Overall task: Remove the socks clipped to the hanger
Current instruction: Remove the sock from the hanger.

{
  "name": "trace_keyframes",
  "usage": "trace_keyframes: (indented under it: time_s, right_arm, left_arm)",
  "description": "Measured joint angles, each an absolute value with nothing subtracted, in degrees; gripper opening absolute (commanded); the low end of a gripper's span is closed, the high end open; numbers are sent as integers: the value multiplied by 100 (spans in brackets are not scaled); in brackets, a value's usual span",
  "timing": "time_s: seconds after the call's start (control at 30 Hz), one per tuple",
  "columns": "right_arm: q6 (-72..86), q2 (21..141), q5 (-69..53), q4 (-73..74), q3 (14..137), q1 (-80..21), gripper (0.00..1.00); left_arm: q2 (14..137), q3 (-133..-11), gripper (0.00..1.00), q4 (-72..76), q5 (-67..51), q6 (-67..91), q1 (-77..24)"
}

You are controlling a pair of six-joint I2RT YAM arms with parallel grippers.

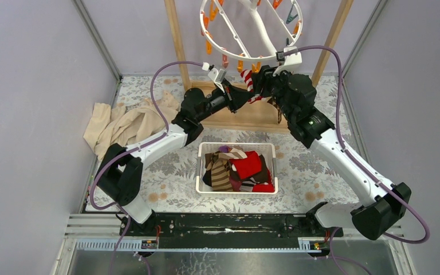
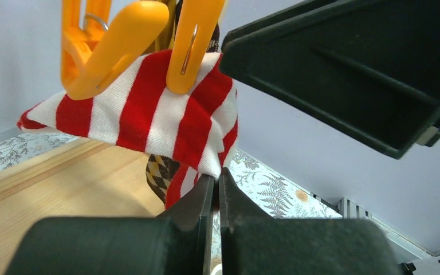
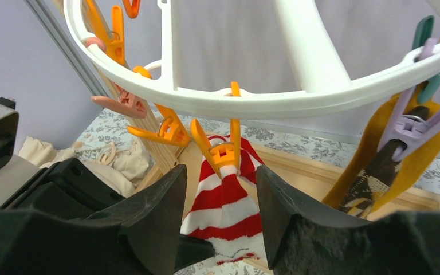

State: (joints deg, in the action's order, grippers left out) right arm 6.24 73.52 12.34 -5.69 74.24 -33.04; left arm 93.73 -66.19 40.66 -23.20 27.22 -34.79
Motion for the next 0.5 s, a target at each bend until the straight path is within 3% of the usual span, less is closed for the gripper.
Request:
trace_keyframes:
  time_s: [0.5]
  right_arm:
    - [591, 7614, 1249, -823, 7609, -3286, 54]
  left_arm:
    - [9301, -6619, 5, 4045, -2322, 2724, -3479]
